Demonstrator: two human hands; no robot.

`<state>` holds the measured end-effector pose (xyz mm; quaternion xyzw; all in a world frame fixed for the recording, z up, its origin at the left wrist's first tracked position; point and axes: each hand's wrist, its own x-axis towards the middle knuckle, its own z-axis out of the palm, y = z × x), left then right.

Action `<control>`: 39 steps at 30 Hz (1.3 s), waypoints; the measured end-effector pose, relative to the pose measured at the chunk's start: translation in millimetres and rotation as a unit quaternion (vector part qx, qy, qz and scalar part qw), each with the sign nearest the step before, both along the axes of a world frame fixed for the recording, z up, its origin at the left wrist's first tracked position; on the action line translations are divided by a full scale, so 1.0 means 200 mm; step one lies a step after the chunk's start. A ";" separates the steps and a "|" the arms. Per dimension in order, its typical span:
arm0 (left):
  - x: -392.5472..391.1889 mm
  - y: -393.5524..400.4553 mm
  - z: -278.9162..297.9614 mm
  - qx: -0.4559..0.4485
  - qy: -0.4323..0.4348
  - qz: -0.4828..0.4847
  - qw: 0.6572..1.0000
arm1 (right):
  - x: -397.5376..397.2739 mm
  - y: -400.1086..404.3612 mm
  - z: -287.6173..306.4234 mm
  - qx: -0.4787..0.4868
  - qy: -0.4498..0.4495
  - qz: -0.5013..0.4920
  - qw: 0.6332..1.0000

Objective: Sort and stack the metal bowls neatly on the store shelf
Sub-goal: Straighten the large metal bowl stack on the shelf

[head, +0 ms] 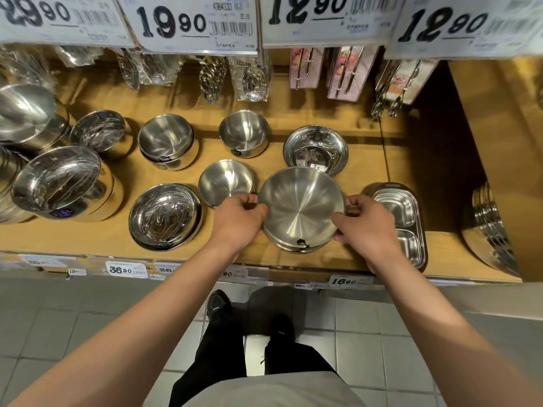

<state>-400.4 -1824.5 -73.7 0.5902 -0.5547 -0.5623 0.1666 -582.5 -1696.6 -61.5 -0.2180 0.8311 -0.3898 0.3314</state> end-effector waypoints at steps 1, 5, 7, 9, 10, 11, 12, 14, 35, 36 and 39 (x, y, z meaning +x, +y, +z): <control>0.00 0.00 0.00 -0.015 -0.005 -0.011 1.000 | 0.01 0.01 0.00 -0.001 0.004 0.000 1.000; 0.00 -0.01 0.02 -0.055 -0.030 -0.048 0.997 | 0.03 0.04 0.01 -0.013 0.010 0.005 1.000; -0.01 -0.01 0.02 -0.060 -0.034 -0.055 0.996 | 0.04 0.04 0.02 -0.025 0.006 0.004 1.000; -0.01 -0.01 0.03 -0.067 -0.044 -0.065 0.995 | 0.04 0.04 0.03 -0.022 0.008 0.005 1.000; -0.01 -0.01 0.04 -0.069 -0.049 -0.069 0.994 | 0.04 0.04 0.03 -0.016 0.013 0.008 1.000; -0.02 -0.02 0.04 -0.069 -0.053 -0.073 0.994 | 0.05 0.04 0.04 -0.008 0.022 0.012 1.000; -0.02 -0.02 0.04 -0.070 -0.058 -0.077 0.993 | 0.05 0.04 0.04 0.001 0.031 0.017 0.999; -0.02 -0.02 0.05 -0.080 -0.069 -0.086 0.991 | 0.05 0.04 0.05 0.014 0.052 0.030 0.998; -0.01 0.00 0.08 -0.113 -0.108 -0.134 0.978 | 0.07 0.05 0.06 0.057 0.125 0.065 0.988; -0.01 0.01 0.07 -0.100 -0.094 -0.128 0.982 | 0.06 0.06 0.06 0.061 0.122 0.064 0.989; 0.01 0.03 0.05 -0.085 -0.073 -0.116 0.987 | 0.06 0.05 0.06 0.074 0.116 0.059 0.989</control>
